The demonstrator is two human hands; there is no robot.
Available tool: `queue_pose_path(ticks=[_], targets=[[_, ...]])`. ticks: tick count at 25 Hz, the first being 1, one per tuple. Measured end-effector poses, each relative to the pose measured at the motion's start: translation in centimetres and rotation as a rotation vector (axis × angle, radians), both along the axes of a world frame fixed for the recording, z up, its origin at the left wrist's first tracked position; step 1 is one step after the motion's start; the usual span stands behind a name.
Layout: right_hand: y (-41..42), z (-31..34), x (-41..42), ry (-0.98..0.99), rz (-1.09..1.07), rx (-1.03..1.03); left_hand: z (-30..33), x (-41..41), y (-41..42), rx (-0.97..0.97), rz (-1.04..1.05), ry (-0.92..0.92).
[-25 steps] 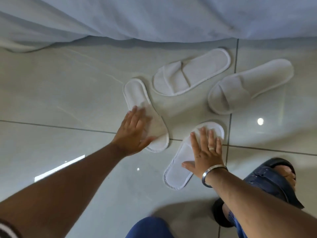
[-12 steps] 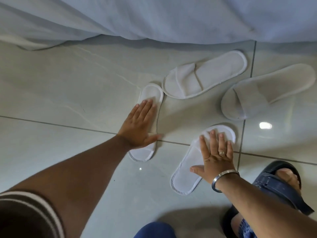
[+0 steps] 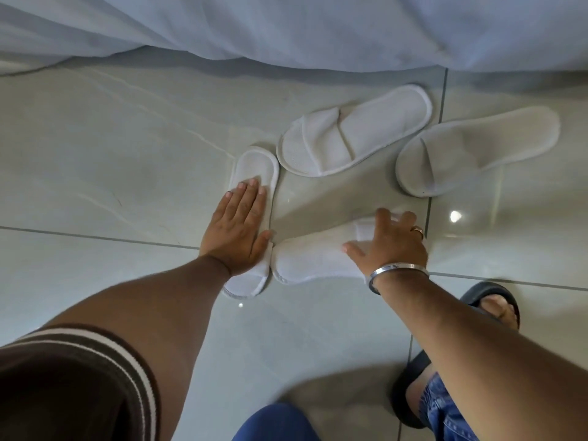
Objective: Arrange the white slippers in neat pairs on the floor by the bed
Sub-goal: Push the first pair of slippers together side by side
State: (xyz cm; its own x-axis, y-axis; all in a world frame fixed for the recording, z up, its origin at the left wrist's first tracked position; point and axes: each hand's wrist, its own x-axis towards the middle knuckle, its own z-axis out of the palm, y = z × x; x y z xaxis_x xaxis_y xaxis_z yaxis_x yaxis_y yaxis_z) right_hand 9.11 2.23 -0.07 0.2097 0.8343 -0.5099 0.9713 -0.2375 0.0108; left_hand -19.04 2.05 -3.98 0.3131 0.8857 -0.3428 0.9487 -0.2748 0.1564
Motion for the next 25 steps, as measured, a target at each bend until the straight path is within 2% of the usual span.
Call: queue_pose_path(ticks=[4,7,10,15,17,19,22,25], targets=[[-0.8,0.1,3.6,-0.174,0.054,-0.196,-0.1,0.0,0.1,0.017,-0.002,-0.014],[-2.3,0.4,4.4,-0.042,0.019,-0.231,-0.2,0.0,0.0,0.017,-0.001,-0.019],[-2.4,0.6,1.3,0.108,0.070,-0.176,-0.3,-0.1,-0.1,0.008,-0.003,-0.024],[-2.2,-0.2,-1.7,0.140,0.013,-0.112,-0.5,-0.2,-0.1,0.005,-0.001,-0.032],[-2.8,0.1,-1.4,0.110,0.135,0.118,-0.3,-0.2,-0.1,-0.003,-0.003,-0.031],[-3.5,0.0,-1.2,0.139,0.291,0.222,-0.1,-0.3,0.0,-0.003,-0.008,-0.039],[-3.8,-0.8,-1.9,0.240,0.479,0.121,0.3,-1.1,-0.2,-0.005,-0.032,-0.063],[-3.2,-1.4,-4.3,0.271,0.651,0.106,1.2,-5.0,-1.5,-0.039,0.016,-0.045]])
